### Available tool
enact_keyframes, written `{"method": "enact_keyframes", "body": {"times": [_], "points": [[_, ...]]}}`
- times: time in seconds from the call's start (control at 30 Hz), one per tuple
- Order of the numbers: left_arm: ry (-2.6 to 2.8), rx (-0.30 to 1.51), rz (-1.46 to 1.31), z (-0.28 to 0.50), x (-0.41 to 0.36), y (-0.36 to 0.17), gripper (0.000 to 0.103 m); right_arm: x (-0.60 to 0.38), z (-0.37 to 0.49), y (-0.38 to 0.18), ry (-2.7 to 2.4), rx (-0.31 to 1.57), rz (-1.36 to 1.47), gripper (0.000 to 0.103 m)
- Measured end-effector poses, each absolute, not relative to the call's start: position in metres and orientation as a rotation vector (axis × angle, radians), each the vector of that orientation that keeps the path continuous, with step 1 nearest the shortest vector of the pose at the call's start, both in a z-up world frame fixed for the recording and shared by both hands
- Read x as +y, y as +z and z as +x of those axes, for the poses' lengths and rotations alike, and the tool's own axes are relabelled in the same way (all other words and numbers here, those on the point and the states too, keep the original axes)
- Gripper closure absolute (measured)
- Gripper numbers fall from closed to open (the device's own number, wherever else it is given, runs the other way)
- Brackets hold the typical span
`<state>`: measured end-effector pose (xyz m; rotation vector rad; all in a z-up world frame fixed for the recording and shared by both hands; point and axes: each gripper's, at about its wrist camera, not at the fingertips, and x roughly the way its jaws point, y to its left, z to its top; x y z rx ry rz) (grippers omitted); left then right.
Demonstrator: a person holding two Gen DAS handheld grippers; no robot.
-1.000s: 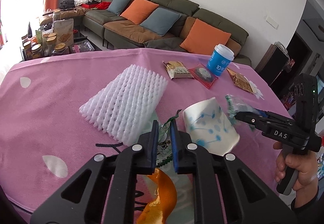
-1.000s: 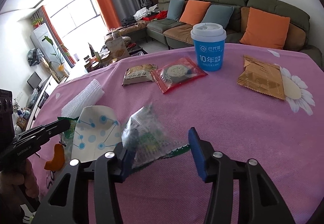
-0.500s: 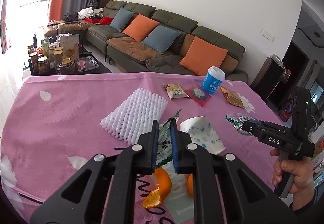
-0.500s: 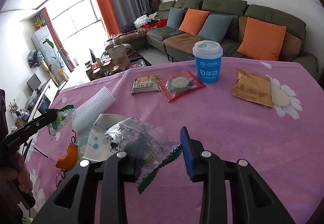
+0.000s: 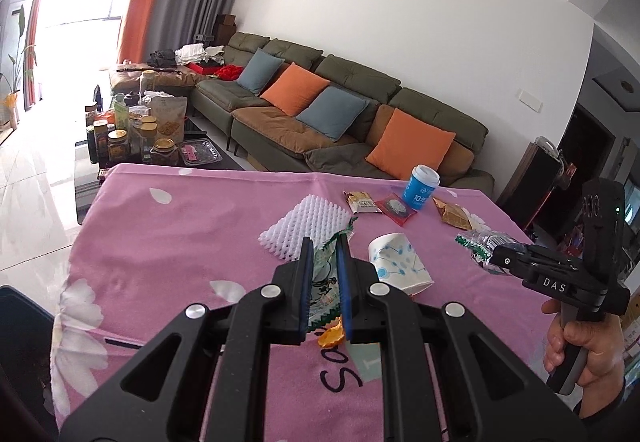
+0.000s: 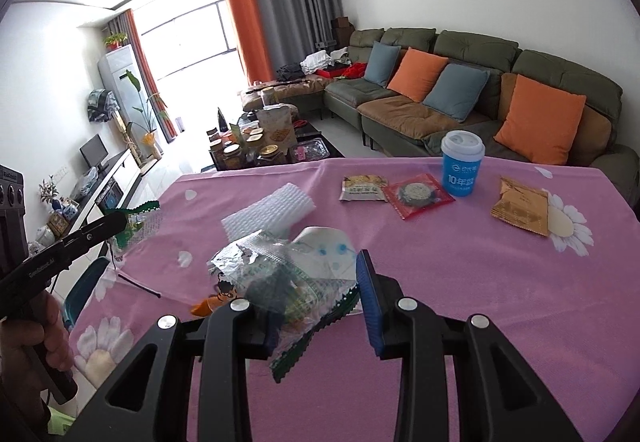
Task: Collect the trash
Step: 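Carry both wrappers with both tools to the teal bin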
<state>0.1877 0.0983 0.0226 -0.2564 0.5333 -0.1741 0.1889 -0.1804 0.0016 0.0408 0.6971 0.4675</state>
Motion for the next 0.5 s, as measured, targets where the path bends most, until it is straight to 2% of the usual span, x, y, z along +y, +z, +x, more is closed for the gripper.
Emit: {"method": "enact_keyframes", "body": {"times": [0.5], "points": [[-0.033, 0.444, -0.285, 0.051, 0.161, 0.045, 0.091, -0.092, 0.123, 0.024, 0.676, 0.645, -0.043, 0.072]]}}
